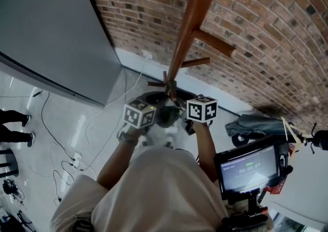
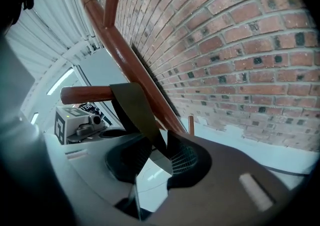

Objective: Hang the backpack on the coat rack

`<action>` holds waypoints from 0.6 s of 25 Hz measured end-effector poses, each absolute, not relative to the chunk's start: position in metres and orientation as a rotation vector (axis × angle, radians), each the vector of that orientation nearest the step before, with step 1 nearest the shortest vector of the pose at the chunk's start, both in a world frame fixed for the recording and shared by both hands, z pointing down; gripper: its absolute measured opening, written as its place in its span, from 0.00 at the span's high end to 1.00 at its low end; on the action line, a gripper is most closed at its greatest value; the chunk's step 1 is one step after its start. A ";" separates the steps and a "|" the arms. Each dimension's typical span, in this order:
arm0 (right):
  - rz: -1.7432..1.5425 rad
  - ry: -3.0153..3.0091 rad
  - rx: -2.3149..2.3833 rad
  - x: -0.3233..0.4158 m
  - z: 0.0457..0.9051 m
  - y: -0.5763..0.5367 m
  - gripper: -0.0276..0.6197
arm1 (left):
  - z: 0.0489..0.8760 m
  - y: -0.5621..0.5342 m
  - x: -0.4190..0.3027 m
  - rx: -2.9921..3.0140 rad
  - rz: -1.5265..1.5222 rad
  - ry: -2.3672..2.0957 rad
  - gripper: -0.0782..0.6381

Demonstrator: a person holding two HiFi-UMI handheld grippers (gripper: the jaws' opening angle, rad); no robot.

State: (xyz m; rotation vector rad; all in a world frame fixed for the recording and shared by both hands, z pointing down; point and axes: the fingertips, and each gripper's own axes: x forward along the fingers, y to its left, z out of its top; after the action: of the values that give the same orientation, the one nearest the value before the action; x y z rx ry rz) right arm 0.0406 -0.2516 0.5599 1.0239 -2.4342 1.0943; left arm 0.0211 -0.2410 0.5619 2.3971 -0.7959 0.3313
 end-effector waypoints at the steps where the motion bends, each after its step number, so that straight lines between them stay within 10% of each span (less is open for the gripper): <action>1: 1.093 -2.438 1.025 0.041 0.559 -0.251 0.84 | 0.562 -0.241 0.021 2.399 0.330 -0.797 0.78; 15: 1.076 -2.482 1.047 0.046 0.544 -0.244 0.81 | 0.550 -0.240 0.013 2.414 0.299 -0.838 0.76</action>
State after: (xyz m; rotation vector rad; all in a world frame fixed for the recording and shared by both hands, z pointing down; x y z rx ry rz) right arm 0.0465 -0.2437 0.5439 1.0466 -2.4821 1.0757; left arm 0.0128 -0.2397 0.5505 2.4140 -0.8376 0.2990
